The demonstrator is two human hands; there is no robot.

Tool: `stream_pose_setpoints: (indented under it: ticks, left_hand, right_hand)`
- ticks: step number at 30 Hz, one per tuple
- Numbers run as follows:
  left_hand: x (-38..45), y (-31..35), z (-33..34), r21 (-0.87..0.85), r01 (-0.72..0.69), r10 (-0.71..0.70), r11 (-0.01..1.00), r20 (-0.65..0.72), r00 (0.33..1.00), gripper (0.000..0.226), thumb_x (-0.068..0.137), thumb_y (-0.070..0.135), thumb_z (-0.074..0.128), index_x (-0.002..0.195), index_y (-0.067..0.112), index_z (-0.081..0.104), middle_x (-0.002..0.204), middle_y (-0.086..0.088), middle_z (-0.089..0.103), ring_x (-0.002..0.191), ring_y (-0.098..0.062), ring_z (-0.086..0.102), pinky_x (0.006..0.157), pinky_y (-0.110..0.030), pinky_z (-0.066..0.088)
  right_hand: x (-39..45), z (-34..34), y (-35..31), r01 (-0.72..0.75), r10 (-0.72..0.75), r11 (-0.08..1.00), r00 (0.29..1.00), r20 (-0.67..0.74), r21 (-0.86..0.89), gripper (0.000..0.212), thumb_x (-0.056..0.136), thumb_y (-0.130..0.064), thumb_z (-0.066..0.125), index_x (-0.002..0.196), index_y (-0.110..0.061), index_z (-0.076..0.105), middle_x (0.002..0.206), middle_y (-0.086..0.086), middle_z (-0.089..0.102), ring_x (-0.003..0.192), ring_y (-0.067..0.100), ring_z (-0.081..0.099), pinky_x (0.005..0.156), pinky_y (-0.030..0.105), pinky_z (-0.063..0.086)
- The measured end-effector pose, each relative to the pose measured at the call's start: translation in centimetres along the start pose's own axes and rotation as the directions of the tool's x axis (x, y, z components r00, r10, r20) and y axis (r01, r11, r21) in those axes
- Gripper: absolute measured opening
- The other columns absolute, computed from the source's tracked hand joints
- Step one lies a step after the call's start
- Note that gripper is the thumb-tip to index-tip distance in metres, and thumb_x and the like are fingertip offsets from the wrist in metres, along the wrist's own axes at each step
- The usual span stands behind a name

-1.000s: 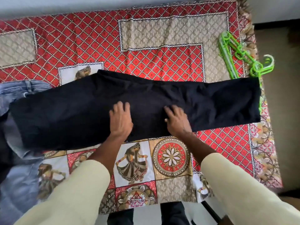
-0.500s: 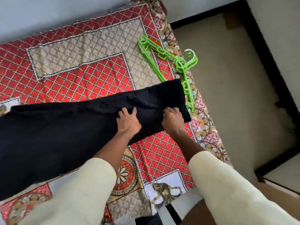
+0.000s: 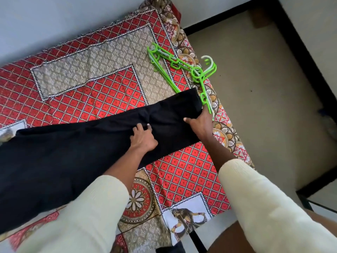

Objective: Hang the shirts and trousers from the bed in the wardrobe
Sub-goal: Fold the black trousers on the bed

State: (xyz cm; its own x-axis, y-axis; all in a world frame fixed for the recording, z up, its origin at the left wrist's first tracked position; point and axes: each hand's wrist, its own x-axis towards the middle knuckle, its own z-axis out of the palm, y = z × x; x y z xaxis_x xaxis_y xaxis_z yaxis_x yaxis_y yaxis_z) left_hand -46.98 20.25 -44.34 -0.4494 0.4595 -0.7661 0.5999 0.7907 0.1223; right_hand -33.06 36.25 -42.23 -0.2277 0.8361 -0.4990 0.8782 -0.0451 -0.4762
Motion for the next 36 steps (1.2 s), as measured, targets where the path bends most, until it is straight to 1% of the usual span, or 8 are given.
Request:
stream_pose_setpoints:
  ticks: [4,8,12,20,24,29,32,36]
  left_hand:
    - [-0.2,-0.6,0.0,-0.461,-0.059,-0.056,0.885,-0.230,0.972,0.047,0.092,0.030,0.060,0.137,0.017,0.055,0.129,-0.011,0.050,0.119,-0.031,0.052,0.097,-0.039,0.047]
    - [-2.2,0.3,-1.2,-0.976,-0.053,-0.141,0.212,-0.084,0.986,0.026,0.099,0.037,0.054,0.102,0.017,0.070,0.088,-0.007,0.067,0.076,-0.021,0.065,0.059,-0.033,0.049]
    - [-3.6,-0.4,-2.4,-0.986,0.079,0.138,-0.146,0.059,0.989,0.066,0.082,0.068,0.056,0.116,0.013,0.067,0.106,-0.012,0.072,0.093,-0.025,0.070,0.080,-0.040,0.055]
    - [-2.4,-1.4,-1.0,-0.991,0.132,-0.171,-0.011,0.132,0.976,0.036,0.082,0.023,0.077,0.107,0.002,0.063,0.101,-0.015,0.071,0.088,-0.027,0.069,0.082,-0.040,0.057]
    - [-1.5,-3.2,-1.0,-0.994,0.107,-0.275,-0.035,0.112,0.955,0.061,0.072,0.037,0.081,0.118,0.006,0.057,0.109,-0.011,0.069,0.097,-0.028,0.068,0.092,-0.047,0.055]
    - [-2.3,-4.0,-1.9,-0.953,0.172,-0.093,-0.248,0.200,0.975,0.097,0.052,0.083,0.075,0.125,0.021,0.064,0.121,-0.004,0.069,0.112,-0.026,0.065,0.098,-0.045,0.050]
    - [-3.9,-4.3,-1.9,-0.975,0.212,-0.035,-0.060,0.214,0.976,0.108,0.047,0.085,0.075,0.130,0.018,0.057,0.132,0.005,0.059,0.122,-0.016,0.053,0.107,-0.039,0.040]
    - [-4.8,-7.1,-0.5,-0.975,0.109,-0.202,0.191,0.069,0.977,0.050,0.072,0.039,0.084,0.097,0.007,0.056,0.095,0.001,0.064,0.093,-0.018,0.062,0.078,-0.030,0.049]
  right_hand:
    - [-1.7,-0.4,-3.1,0.013,-0.027,0.990,0.995,-0.096,-0.140,0.028,0.082,-0.021,0.062,0.106,-0.006,0.065,0.109,0.015,0.062,0.115,0.034,0.049,0.103,0.044,0.033]
    - [-6.7,3.4,-4.4,0.358,-0.456,0.783,0.887,-0.079,-0.509,0.053,0.083,-0.013,0.051,0.136,-0.011,0.052,0.144,0.018,0.045,0.135,0.037,0.038,0.111,0.047,0.027]
    - [-9.1,6.0,-4.1,0.434,-0.510,0.730,0.860,0.003,-0.528,0.047,0.089,-0.015,0.048,0.135,-0.006,0.050,0.135,0.017,0.055,0.124,0.037,0.049,0.102,0.047,0.040]
    - [-12.4,7.3,-4.5,0.642,-0.596,0.757,0.754,0.276,-0.121,0.032,0.089,-0.021,0.045,0.109,-0.005,0.064,0.100,0.015,0.064,0.089,0.037,0.061,0.078,0.045,0.045]
    - [-9.7,5.5,-3.1,0.469,-0.474,0.880,0.873,-0.113,-0.071,0.031,0.094,-0.030,0.050,0.110,-0.009,0.066,0.109,0.012,0.062,0.099,0.031,0.058,0.089,0.045,0.048]
    - [-7.9,4.7,-3.7,0.134,-0.192,0.975,0.913,0.359,0.179,0.046,0.098,-0.048,0.050,0.131,-0.018,0.062,0.129,0.004,0.064,0.117,0.022,0.059,0.100,0.032,0.045]
    - [-9.4,5.2,-4.6,0.054,-0.147,0.950,0.945,0.290,0.307,0.034,0.100,-0.037,0.048,0.105,-0.014,0.072,0.112,0.007,0.068,0.101,0.022,0.062,0.083,0.030,0.045]
    - [-13.2,8.3,-6.6,0.204,-0.273,0.952,0.900,0.338,0.226,0.028,0.097,-0.020,0.049,0.100,-0.003,0.072,0.110,0.012,0.069,0.102,0.026,0.060,0.086,0.032,0.043]
